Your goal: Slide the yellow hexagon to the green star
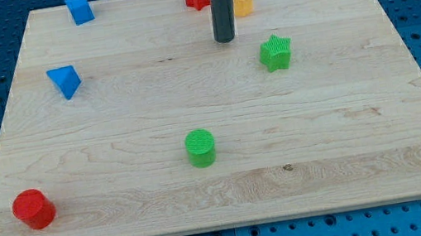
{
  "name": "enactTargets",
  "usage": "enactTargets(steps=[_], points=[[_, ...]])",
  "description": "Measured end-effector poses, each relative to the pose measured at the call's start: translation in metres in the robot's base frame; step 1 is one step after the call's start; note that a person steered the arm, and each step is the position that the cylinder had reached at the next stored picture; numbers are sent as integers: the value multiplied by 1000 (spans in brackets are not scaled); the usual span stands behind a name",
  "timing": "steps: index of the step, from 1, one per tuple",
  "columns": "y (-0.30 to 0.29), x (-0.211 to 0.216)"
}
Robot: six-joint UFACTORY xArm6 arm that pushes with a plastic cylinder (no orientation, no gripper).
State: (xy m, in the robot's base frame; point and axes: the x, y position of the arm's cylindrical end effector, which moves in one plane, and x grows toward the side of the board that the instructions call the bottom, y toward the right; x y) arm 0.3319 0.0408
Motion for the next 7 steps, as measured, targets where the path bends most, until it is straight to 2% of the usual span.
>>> enactTargets(steps=[2, 4, 7], points=[[76, 0], [92, -5], [109, -84]])
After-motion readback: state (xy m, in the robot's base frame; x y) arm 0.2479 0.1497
